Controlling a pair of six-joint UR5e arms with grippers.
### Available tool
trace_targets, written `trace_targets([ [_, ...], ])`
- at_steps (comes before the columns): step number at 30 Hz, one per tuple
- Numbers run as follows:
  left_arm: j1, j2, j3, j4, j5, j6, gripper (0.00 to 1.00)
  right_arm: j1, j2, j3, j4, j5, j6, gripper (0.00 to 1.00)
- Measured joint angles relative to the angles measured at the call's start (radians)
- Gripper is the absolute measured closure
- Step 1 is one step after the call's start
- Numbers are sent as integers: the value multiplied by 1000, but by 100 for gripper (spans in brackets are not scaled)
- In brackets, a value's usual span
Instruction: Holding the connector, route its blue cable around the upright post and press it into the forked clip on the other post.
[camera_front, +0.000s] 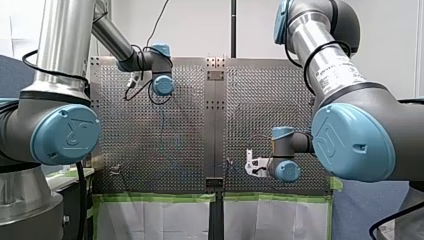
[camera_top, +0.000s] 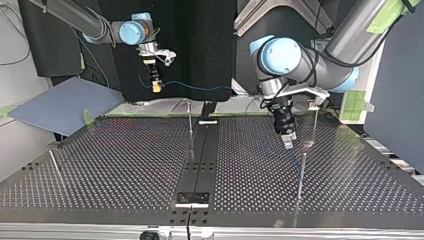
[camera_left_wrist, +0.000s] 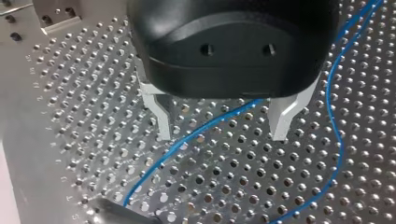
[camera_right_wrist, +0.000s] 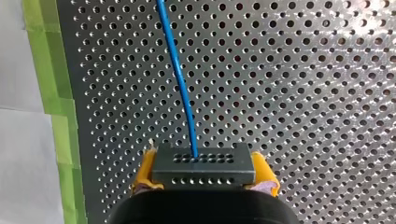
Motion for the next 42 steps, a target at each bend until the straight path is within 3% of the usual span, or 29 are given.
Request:
trace_targets([
  [12, 6, -20, 64, -54, 5, -6, 0, 0, 0, 0, -7, -1, 4, 100],
  [26, -18, -148, 110, -52, 1, -8, 0, 0, 0, -1, -4, -1, 4, 100],
  [35, -20, -179, 110, -54, -11, -15, 0, 0, 0, 0, -7, -2, 10, 100],
  [42, -32, -235, 111, -33, -32, -9, 0, 0, 0, 0, -7, -1, 13, 100],
])
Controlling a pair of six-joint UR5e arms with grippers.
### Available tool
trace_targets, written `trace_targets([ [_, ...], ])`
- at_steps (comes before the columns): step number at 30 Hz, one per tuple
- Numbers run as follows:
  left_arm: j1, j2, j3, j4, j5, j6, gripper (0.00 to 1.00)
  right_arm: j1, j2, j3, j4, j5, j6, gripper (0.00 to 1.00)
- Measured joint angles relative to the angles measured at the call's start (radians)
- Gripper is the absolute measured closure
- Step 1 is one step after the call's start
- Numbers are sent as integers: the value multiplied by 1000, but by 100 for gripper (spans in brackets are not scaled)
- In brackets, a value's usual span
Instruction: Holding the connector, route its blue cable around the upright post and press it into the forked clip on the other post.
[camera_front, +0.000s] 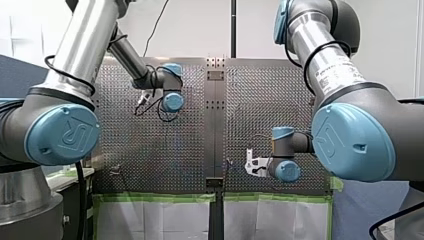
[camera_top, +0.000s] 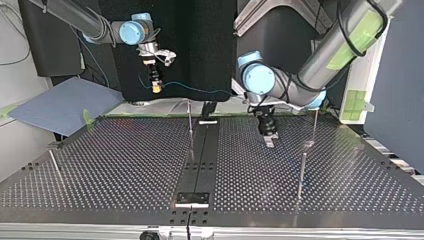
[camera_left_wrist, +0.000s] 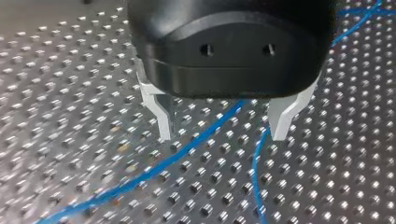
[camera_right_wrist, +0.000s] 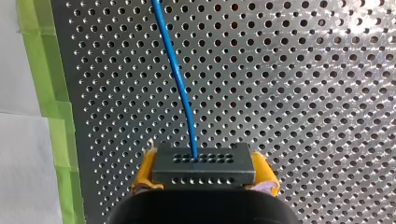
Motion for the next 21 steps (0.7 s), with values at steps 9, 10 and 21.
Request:
trace_targets([
  [9, -24, -81, 0, 54, -2, -2, 0, -2, 0, 0, -1, 0, 0, 100],
  [10, -27, -92, 0, 56, -2, -4, 0, -3, 0, 0, -1, 0, 0, 100],
  [21, -71, -179, -1, 59, -4, -31, 0, -8, 0, -1, -4, 0, 2, 100],
])
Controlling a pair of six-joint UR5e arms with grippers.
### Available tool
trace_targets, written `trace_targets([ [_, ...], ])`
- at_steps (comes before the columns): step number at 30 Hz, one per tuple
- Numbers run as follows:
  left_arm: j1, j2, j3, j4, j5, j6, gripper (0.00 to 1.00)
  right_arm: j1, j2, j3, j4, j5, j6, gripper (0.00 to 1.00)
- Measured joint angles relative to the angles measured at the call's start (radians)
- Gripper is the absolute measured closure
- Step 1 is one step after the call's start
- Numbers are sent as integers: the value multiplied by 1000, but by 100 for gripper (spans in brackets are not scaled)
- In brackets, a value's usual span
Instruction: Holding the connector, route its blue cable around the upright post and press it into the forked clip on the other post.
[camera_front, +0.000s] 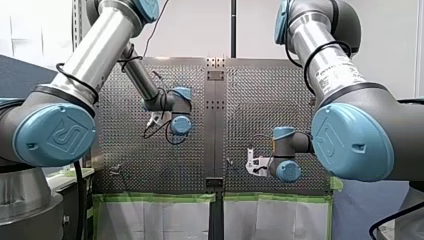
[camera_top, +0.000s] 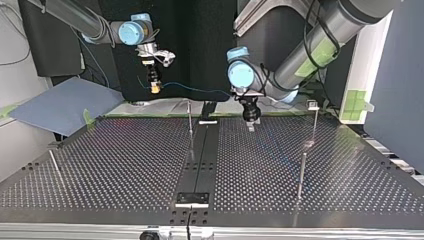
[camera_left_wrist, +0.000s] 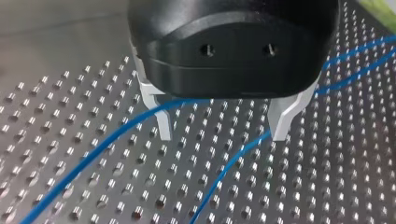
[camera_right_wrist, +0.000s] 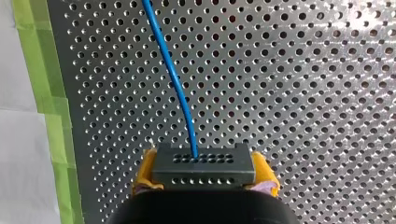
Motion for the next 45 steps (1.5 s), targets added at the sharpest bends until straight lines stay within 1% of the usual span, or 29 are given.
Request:
trace_targets([
  [7, -18, -6, 0, 1, 0, -33, 0, -1, 0, -6, 6, 3, 0, 100],
  [15, -20, -7, 0, -2, -3, -87, 0, -1, 0, -10, 14, 3, 0, 100],
  [18, -21, -5, 0, -20, -23, -104, 0, -1, 0, -10, 23, 4, -3, 100],
  [24, -37, -5, 0, -69, -73, -108, 0, -1, 0, -11, 30, 5, -6, 100],
  [29, -67, 1, 2, -116, -119, -108, 0, -1, 0, -11, 29, 6, -5, 100],
  [33, -101, 2, 14, -153, -156, -124, 0, -1, 0, -11, 27, 6, -5, 100],
  [35, -111, 3, 23, -167, -176, -131, 0, -1, 0, -11, 28, 6, -5, 100],
  [39, -112, 3, 33, -194, -214, -142, 0, -1, 0, -11, 31, 6, -6, 100],
  [45, -96, 3, 35, -241, -268, -184, 0, -2, 0, -11, 30, 6, -7, 100],
])
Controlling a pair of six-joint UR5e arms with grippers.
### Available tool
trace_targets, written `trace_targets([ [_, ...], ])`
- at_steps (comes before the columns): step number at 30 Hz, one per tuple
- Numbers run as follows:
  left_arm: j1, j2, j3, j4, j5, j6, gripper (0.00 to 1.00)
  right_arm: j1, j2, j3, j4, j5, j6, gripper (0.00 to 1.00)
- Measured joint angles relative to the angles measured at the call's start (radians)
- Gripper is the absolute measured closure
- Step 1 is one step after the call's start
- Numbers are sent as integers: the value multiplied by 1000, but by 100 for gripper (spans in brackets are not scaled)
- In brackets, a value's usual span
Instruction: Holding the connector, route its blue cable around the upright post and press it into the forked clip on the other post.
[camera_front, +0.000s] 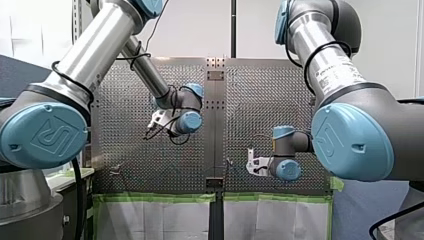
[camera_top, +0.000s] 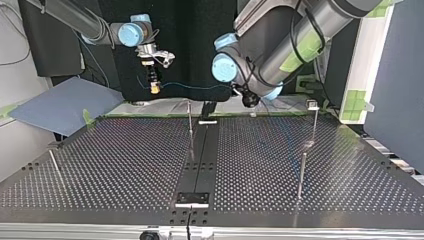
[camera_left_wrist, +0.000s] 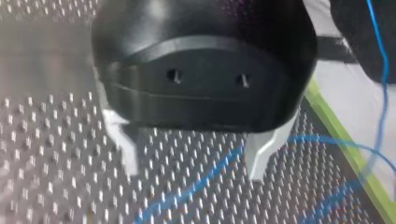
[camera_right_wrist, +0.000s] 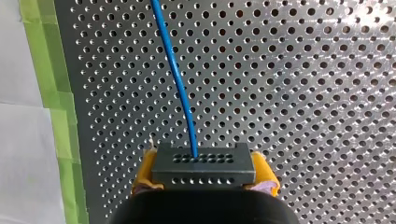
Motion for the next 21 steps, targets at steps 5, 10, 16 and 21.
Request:
trace_targets([
  [5, 19, -1, 1, -19, -31, -30, 0, 0, 0, 0, -3, 0, 0, 100],
  [10, 43, -1, 1, 1, -10, -34, 0, 0, 0, 0, -4, 0, -1, 100],
  [16, 70, -1, 1, 42, 39, -32, 0, 0, 0, 0, -5, 0, -1, 100],
  [21, 105, -4, 1, 50, 83, -21, 0, 0, 0, 0, -5, 0, -3, 100],
])
